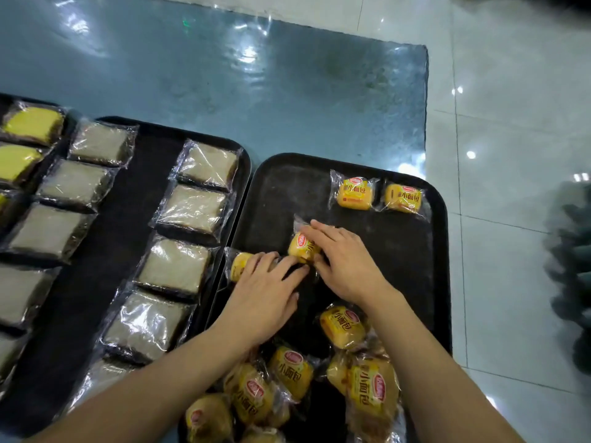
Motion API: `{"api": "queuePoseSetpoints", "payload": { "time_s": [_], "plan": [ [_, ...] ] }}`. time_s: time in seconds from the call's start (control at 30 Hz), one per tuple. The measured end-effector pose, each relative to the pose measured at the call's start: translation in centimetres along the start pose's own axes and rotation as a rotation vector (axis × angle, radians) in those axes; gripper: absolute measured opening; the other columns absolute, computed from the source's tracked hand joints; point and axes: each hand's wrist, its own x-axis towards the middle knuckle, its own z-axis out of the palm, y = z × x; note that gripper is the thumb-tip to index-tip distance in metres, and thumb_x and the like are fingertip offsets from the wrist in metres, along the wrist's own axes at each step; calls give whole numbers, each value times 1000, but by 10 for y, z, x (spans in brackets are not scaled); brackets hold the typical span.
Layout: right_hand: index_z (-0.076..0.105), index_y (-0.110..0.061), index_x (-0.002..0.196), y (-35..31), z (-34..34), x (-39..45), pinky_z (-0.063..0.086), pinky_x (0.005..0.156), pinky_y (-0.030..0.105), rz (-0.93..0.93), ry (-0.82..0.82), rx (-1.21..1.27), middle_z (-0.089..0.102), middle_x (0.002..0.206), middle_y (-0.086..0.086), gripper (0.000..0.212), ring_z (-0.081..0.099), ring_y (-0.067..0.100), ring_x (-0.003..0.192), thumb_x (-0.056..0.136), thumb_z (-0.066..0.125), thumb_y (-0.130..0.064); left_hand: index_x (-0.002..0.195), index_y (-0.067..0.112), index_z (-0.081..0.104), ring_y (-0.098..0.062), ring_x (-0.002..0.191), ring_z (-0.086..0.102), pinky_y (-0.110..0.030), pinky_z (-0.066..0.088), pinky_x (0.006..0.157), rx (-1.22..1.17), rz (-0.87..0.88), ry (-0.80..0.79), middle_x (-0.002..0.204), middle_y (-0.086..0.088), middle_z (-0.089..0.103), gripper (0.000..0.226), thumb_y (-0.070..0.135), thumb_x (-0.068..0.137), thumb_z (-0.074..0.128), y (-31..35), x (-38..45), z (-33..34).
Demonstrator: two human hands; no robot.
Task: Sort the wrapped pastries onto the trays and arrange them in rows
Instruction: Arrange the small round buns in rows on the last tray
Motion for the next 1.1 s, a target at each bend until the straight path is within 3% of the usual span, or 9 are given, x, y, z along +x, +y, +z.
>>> {"api": "queuePoseSetpoints", "payload": {
  "time_s": [0.13,0.23,0.4,0.57,0.63,0.7,0.8,1.1],
  "plan": [
    [31,-38,154,-2,5,-14,35,111,41,124,93,-76,50,141,-4,55,49,20,127,102,48,-38,145,29,44,-27,140,39,-46,24,119,-1,-97,10,148,6,49,52,45,95,47,-3,8,-4],
    [26,-39,154,-5,8,-29,40,108,38,242,101,-92,50,134,-3,58,48,18,124,102,50,-43,154,28,31,-28,147,30,-45,18,122,-26,-184,6,158,2,39,58,48,100,38,-11,20,-6],
    [33,-36,152,-23,13,-12,50,96,36,299,142,127,51,122,0,57,54,18,111,100,58,-29,153,25,31,-20,139,37,-37,24,118,-169,-178,49,142,3,54,56,44,101,42,-16,38,-10],
    [43,-28,146,-38,-1,32,50,95,37,242,306,194,53,120,3,50,53,18,108,99,59,-21,152,25,29,-20,132,40,-40,31,114,-274,-247,192,143,1,51,62,36,96,53,-36,64,-23],
    [43,-25,147,-37,-6,55,46,99,39,228,353,138,55,125,6,50,52,21,113,100,58,-23,155,24,26,-24,137,35,-43,28,116,-210,-261,185,151,-2,44,64,38,97,50,-51,84,-29],
    [41,-23,150,-31,-4,73,38,107,46,243,331,-86,54,137,8,53,48,27,127,100,55,-30,158,26,16,-30,148,22,-47,19,120,-67,-253,102,164,-6,23,68,43,99,44,-65,105,-30],
    [33,-18,158,-27,11,75,21,121,55,219,248,-325,39,159,10,64,33,31,148,99,52,-36,160,25,-4,-34,153,6,-50,10,123,89,-205,-26,169,-3,-2,76,47,101,39,-76,121,-20],
    [4,-21,164,-24,20,69,2,126,53,187,113,-288,7,171,7,71,15,23,156,105,37,-44,159,25,-14,-33,154,-2,-51,3,125,123,-162,-80,169,1,-7,80,49,101,36,-92,129,-16]
  ]
}}
